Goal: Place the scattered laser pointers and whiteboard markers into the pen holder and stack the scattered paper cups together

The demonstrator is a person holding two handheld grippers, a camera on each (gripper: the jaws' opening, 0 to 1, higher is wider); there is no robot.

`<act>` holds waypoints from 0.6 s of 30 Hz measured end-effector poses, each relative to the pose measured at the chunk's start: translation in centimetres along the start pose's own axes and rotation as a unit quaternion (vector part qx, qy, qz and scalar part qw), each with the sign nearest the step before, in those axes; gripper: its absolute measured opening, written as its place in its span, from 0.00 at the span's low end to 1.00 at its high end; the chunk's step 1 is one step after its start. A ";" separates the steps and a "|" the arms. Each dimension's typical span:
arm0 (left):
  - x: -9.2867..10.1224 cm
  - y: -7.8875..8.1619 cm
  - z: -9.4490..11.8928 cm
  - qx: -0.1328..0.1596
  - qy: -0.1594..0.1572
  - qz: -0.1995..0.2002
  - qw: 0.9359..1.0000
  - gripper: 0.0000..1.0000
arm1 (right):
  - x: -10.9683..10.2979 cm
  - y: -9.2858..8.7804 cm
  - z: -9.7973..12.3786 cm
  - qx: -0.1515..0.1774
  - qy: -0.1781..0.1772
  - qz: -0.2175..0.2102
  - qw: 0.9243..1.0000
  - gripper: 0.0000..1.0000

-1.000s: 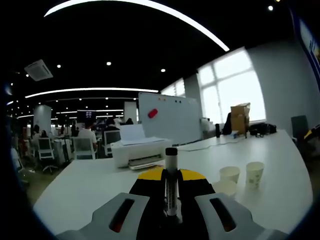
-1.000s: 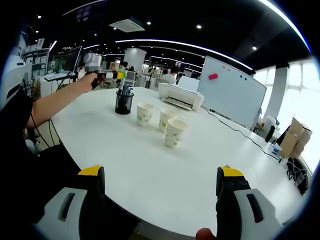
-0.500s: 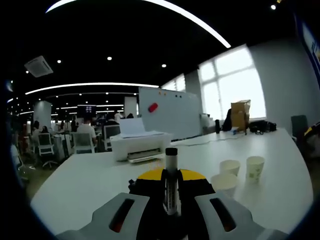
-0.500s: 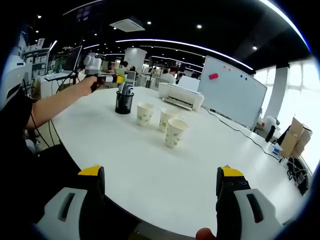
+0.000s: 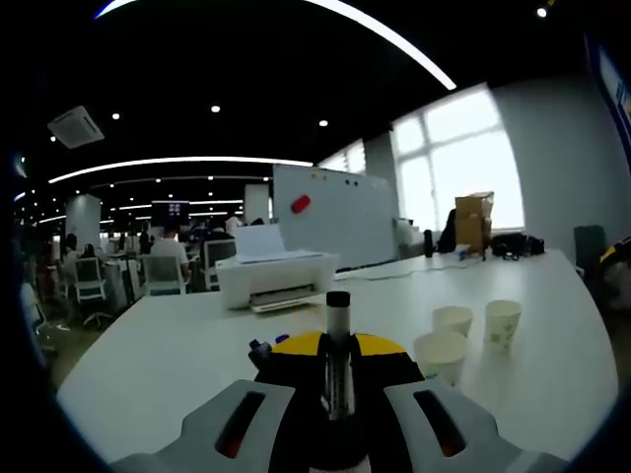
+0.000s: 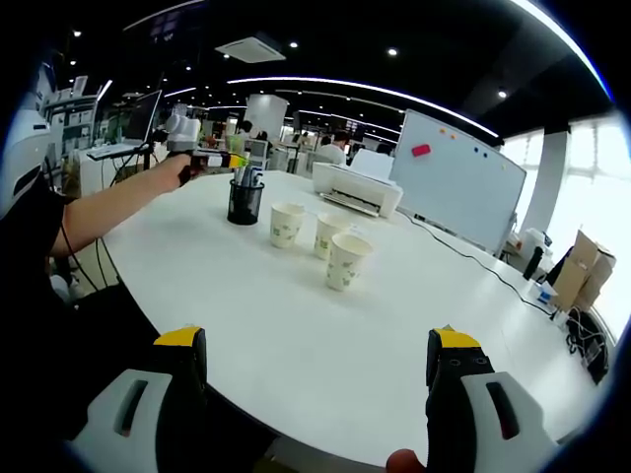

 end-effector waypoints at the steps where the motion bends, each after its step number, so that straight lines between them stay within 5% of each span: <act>1: 0.0 0.0 0.0 0.000 0.000 0.000 1.000 0.15 | 0.0 0.0 0.0 0.000 0.000 0.000 1.000 0.87; 18: -0.1 -0.6 0.3 -0.011 -0.001 0.003 1.000 0.15 | -0.1 0.1 0.2 0.001 -0.001 0.000 1.000 0.87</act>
Point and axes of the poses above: the point that each gripper's makers call its tool centre point, and the gripper's own axes: z roughly backward along the fingers, x roughly to its right, y roughly out of its top, the point moved 6 cm from there along z, roughly backward along the fingers, and after that the axes turned 14 degrees about x, right-handed, at the moved point
